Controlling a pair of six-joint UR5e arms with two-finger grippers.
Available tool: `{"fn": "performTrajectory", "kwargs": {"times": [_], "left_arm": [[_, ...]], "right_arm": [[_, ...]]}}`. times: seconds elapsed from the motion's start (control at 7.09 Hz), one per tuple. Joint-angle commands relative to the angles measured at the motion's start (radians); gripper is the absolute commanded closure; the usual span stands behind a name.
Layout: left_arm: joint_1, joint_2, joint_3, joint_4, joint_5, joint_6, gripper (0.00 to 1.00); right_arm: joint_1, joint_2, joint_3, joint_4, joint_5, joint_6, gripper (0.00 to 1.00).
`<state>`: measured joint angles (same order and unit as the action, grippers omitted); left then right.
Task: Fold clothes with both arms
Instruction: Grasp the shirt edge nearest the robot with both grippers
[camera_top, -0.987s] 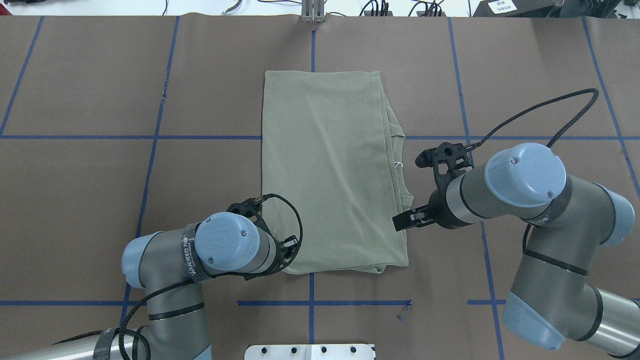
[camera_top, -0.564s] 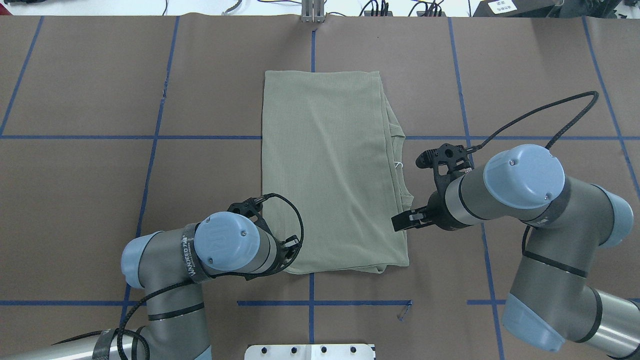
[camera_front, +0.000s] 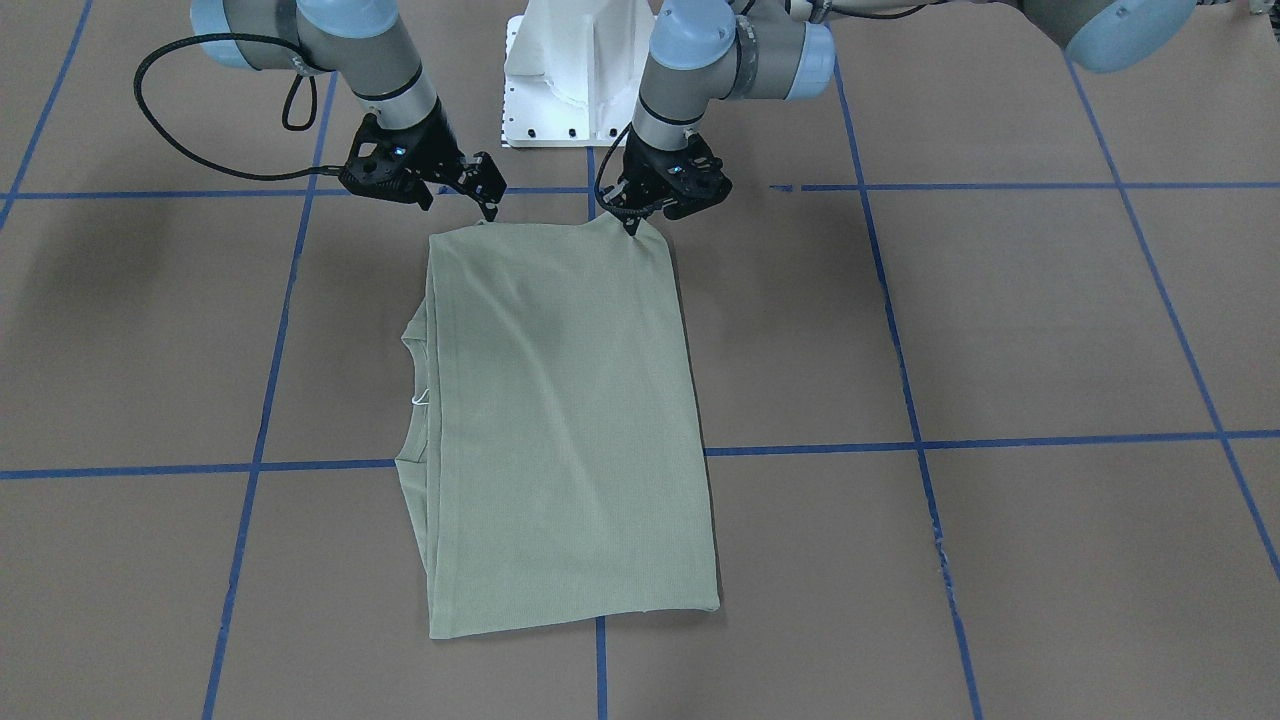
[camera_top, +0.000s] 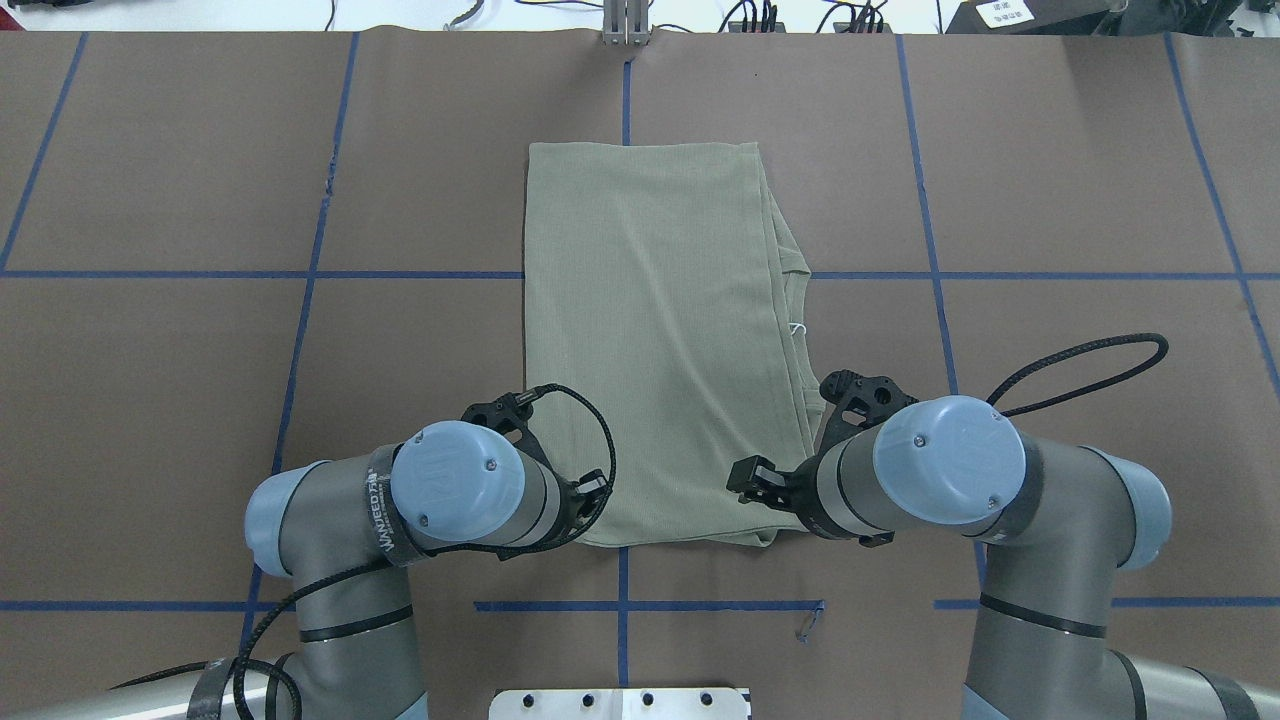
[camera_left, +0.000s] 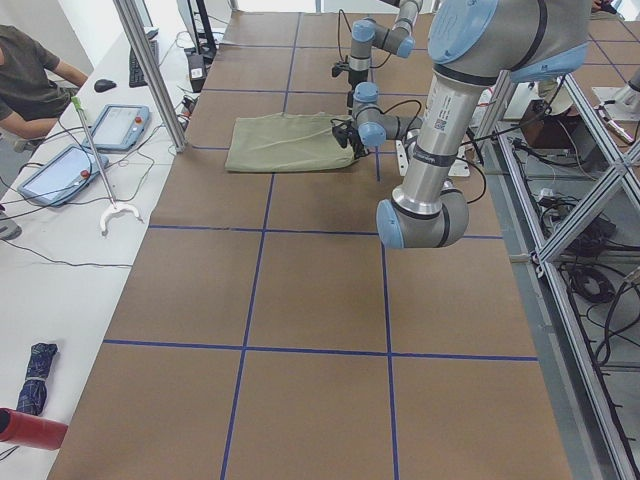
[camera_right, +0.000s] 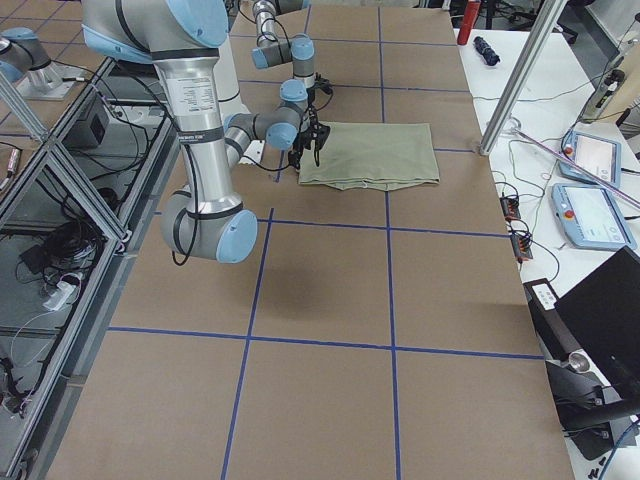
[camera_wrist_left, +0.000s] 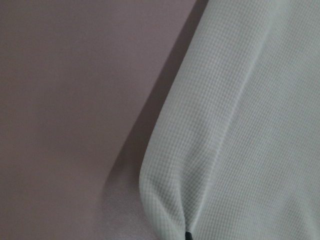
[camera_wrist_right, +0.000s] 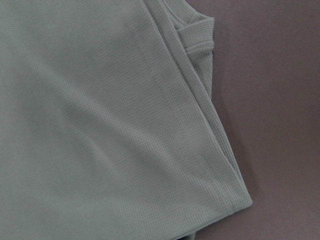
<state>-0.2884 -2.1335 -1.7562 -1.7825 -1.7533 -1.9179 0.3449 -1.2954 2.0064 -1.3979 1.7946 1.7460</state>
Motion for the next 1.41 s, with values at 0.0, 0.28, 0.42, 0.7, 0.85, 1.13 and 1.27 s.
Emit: {"fn": "performTrajectory", "kwargs": {"times": [0.0,0.28,0.42,0.7,0.85,1.13,1.27], "left_arm": [[0.000,0.001,0.001,0.000,0.000,0.002,1.00],[0.000,0.000,0.000,0.000,0.000,0.002,1.00],[0.000,0.000,0.001,-0.002,0.000,0.003,1.00],[0.000,-0.002,0.001,-0.002,0.000,0.003,1.00],[0.000,-0.002,0.001,-0.002,0.000,0.003,1.00],[0.000,-0.002,0.001,0.000,0.000,0.005,1.00],[0.000,0.000,0.001,-0.002,0.000,0.005,1.00]], "right_arm": [[-0.007,0.007,-0.009,-0.073,-0.012,0.081,0.00],[-0.015,0.010,-0.050,-0.067,-0.026,0.081,0.00],[-0.017,0.036,-0.073,-0.067,-0.026,0.081,0.00],[-0.018,0.061,-0.113,-0.062,-0.024,0.082,0.00],[-0.030,0.058,-0.115,-0.061,-0.026,0.082,0.00],[-0.038,0.050,-0.117,-0.061,-0.026,0.082,0.00],[-0.038,0.048,-0.118,-0.062,-0.027,0.082,0.00]]}}
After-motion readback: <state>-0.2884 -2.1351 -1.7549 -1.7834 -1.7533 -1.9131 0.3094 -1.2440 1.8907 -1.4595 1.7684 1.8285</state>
